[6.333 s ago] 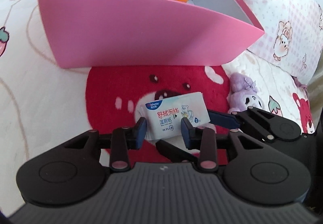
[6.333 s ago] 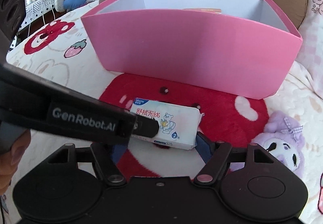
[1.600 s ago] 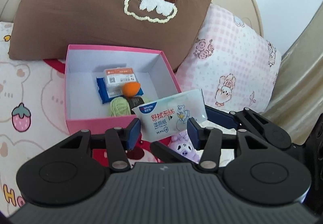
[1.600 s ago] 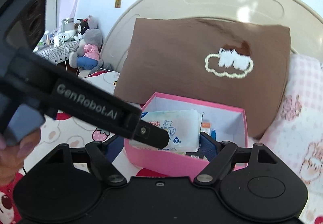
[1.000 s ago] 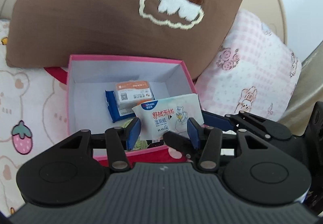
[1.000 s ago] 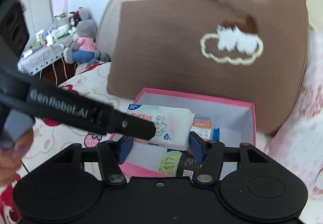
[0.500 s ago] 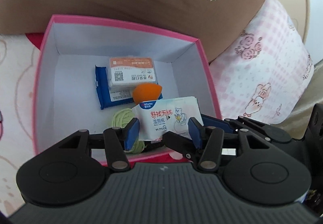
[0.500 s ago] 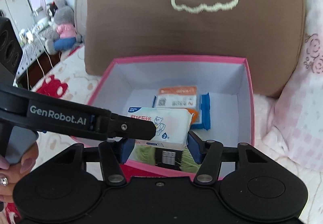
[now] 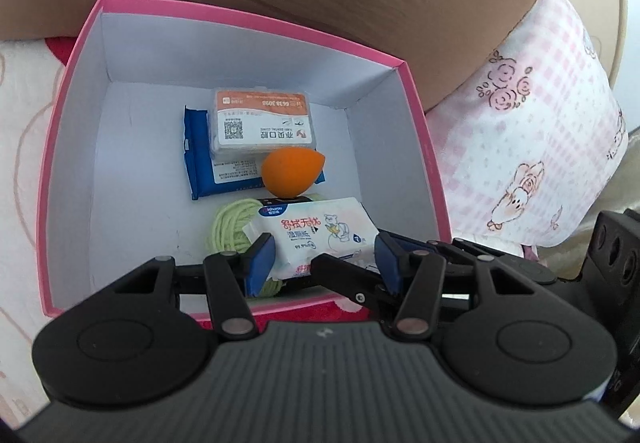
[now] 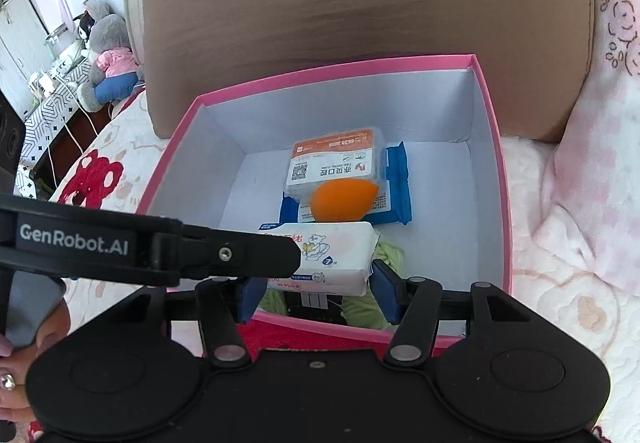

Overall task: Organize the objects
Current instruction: 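Open the left tool to release the packet and withdraw upward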

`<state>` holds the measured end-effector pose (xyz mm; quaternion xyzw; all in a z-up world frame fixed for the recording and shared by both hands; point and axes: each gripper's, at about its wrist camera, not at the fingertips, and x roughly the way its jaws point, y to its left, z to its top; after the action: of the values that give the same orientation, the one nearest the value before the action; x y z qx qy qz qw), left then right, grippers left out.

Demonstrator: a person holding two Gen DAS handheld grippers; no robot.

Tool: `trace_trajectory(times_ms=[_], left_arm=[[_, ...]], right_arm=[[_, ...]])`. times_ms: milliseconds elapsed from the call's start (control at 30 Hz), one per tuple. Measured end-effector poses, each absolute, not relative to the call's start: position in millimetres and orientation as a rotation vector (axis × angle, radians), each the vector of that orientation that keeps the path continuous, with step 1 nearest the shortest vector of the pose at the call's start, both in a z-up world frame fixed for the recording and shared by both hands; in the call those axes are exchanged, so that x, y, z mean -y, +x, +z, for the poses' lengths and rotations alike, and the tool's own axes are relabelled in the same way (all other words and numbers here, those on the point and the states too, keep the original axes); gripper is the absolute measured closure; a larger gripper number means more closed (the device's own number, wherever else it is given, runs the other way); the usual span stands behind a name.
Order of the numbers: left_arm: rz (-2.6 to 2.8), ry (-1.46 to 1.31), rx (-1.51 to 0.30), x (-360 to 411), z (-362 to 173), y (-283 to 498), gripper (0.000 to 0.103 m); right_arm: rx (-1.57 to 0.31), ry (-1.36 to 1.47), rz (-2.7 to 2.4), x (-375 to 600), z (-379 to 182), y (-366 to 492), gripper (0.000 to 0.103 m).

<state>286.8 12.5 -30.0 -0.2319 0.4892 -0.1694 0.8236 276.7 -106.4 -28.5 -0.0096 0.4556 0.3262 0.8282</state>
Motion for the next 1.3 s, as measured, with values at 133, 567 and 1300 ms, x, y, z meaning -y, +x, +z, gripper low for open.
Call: trace_trajectory(times_ms=[133, 567, 1300], left_arm=[[-0.336, -0.468, -1.038, -10, -31, 285, 0.05], [-0.263, -0.43, -1.003, -33, -20, 275, 0.05], [-0.326, -0.206, -0.967, -60, 69, 212, 0.042]], right_arm=[[-0.968, -0.028, 0.699, 106, -33, 278, 0.041], [-0.882, 0.018, 0.69, 123, -14, 268, 0.041], [-0.767, -0.115, 0.724, 128, 68, 189, 0.037]])
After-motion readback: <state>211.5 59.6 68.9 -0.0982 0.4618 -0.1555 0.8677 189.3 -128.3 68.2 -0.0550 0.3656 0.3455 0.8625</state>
